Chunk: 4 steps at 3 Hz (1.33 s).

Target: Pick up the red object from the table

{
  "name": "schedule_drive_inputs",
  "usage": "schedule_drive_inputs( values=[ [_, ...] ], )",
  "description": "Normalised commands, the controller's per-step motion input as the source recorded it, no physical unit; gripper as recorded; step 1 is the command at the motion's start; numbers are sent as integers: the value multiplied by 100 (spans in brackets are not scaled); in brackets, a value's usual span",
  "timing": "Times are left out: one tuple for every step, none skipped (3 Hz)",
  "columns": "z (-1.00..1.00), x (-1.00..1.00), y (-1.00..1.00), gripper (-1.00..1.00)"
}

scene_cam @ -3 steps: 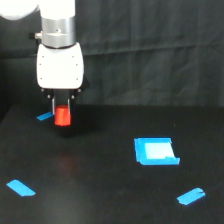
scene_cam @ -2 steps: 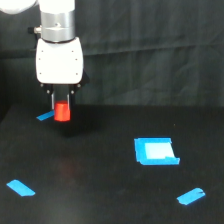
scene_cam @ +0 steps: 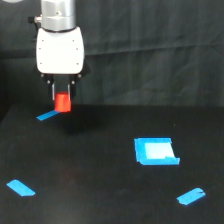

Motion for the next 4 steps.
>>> schedule_drive_inputs(
  values=[
    [31,5,0,-99],
    [19,3,-1,-99],
    [15,3,-2,-99],
    [12,3,-2,-99]
  ],
)
